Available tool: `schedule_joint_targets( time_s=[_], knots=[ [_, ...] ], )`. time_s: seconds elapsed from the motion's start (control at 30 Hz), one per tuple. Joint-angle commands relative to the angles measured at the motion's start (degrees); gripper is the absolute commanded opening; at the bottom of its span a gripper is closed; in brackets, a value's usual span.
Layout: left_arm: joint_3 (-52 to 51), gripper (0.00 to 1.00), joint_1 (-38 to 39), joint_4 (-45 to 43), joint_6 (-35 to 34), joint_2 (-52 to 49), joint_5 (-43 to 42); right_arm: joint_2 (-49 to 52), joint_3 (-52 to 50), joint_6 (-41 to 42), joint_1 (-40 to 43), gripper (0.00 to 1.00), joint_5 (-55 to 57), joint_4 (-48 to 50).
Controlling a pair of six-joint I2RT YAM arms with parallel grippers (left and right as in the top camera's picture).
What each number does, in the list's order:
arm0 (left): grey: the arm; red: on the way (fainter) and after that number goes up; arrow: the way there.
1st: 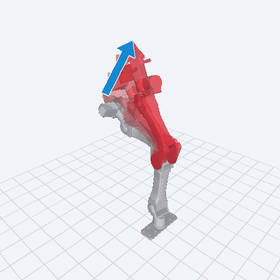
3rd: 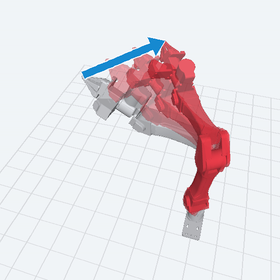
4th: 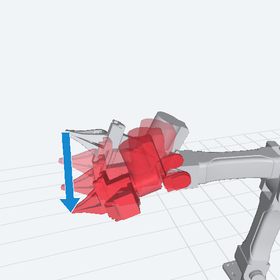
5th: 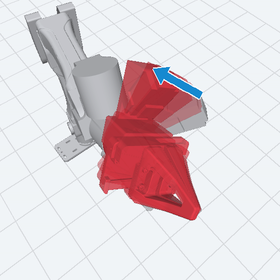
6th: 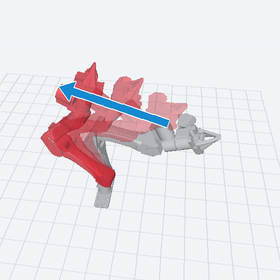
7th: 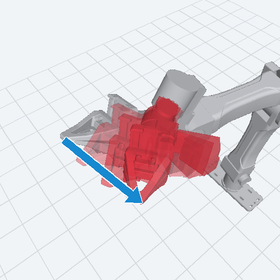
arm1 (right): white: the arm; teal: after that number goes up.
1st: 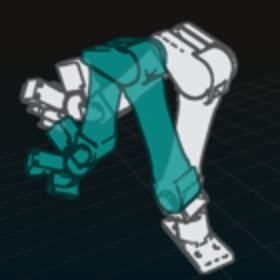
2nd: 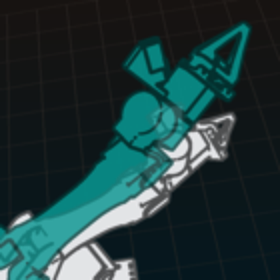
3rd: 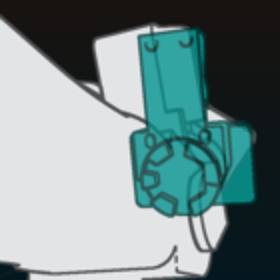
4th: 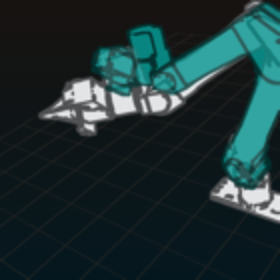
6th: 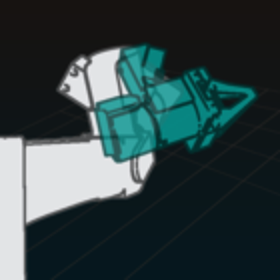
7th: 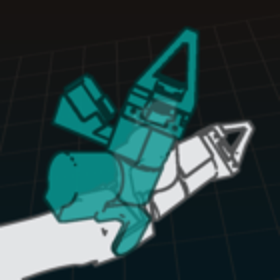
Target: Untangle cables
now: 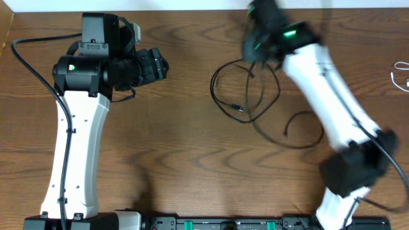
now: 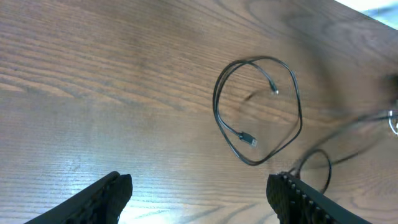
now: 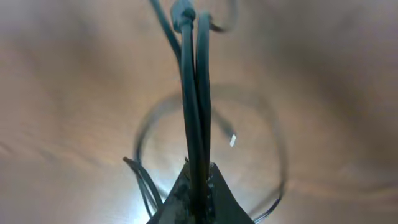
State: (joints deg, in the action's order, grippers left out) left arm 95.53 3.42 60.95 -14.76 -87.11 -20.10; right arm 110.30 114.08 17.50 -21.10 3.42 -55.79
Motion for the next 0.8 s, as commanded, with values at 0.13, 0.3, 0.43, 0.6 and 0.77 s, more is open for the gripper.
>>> schedule_joint_targets(
  time_s=[0.13, 0.3, 0.43, 0.6, 0.77],
  knots=[
    [0.28, 0.76, -0.24, 0.09, 0.98, -0.11, 0.72, -8.90, 12.85, -3.87, 13.09, 0.01, 0.92, 5.33],
    [0.28, 0.76, -0.24, 0.09, 0.98, -0.11, 0.72, -10.73, 15.54, -3.87, 23.10, 0.01, 0.92, 10.75],
    [0.28, 0.76, -0.24, 0.09, 0.98, -0.11, 0.72, -10.38, 15.56, -3.87, 31.06, 0.01, 0.92, 14.62],
    [0.28, 0.76, -0.24, 0.09, 0.98, -0.11, 0.74, -9.03, 15.56, -3.89, 40.48, 0.01, 0.92, 19.54],
    [0.28, 0.76, -0.24, 0.04, 0.98, -0.11, 0.72, -8.94, 15.56, -5.35, 46.80, 0.01, 0.92, 25.51]
  ],
)
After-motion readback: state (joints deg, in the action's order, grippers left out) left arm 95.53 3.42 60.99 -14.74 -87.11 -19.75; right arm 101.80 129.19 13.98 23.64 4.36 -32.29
